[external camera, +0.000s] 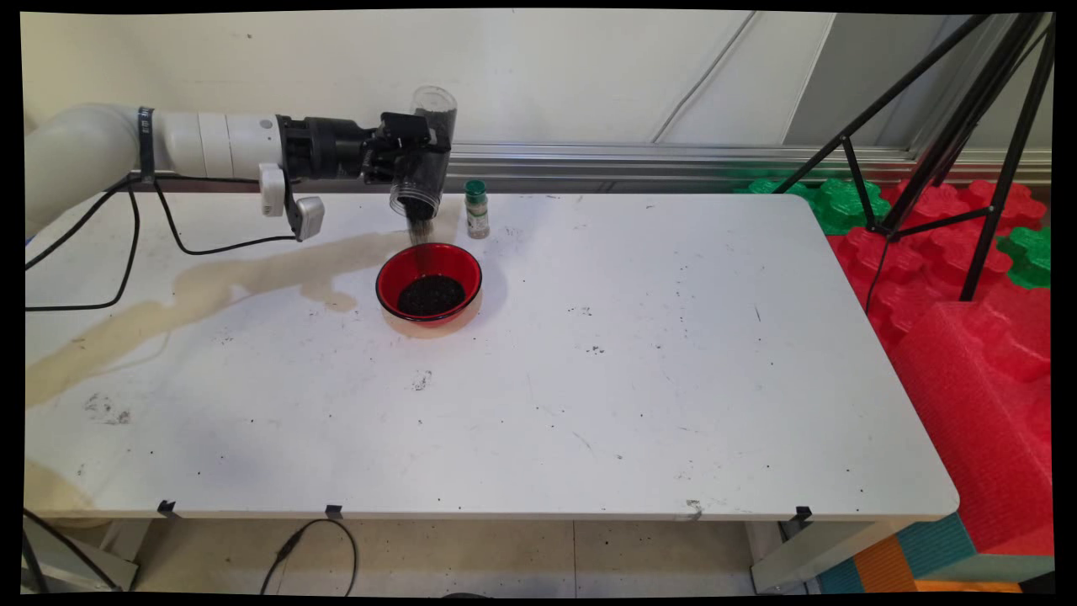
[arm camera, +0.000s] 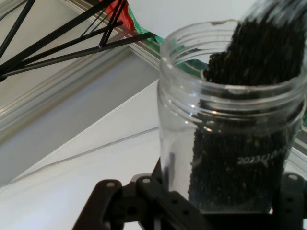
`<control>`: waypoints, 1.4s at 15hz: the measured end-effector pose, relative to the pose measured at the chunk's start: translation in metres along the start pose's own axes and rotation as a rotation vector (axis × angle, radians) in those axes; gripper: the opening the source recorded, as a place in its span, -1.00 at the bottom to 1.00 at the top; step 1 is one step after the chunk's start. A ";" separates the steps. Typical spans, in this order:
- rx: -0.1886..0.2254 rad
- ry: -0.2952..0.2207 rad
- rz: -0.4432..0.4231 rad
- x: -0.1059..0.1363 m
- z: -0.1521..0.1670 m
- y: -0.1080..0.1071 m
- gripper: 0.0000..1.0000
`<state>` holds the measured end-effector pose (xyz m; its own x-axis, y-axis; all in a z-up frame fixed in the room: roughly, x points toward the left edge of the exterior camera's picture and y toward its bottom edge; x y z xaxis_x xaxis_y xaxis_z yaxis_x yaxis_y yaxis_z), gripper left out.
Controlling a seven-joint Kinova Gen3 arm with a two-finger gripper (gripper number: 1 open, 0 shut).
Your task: Pour the black seasoning powder in the red bowl
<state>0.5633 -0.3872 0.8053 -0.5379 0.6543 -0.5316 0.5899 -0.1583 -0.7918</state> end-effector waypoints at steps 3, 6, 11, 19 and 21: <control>0.000 0.000 0.005 0.000 0.000 0.000 -1.00; 0.000 -0.001 0.010 0.000 0.000 0.000 -1.00; -0.001 -0.001 0.023 0.000 -0.001 0.001 -1.00; -0.002 0.000 0.037 0.001 -0.002 0.002 -1.00; -0.001 0.000 0.034 0.002 -0.002 0.001 -1.00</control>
<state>0.5644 -0.3849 0.8039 -0.5175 0.6484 -0.5584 0.6086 -0.1797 -0.7728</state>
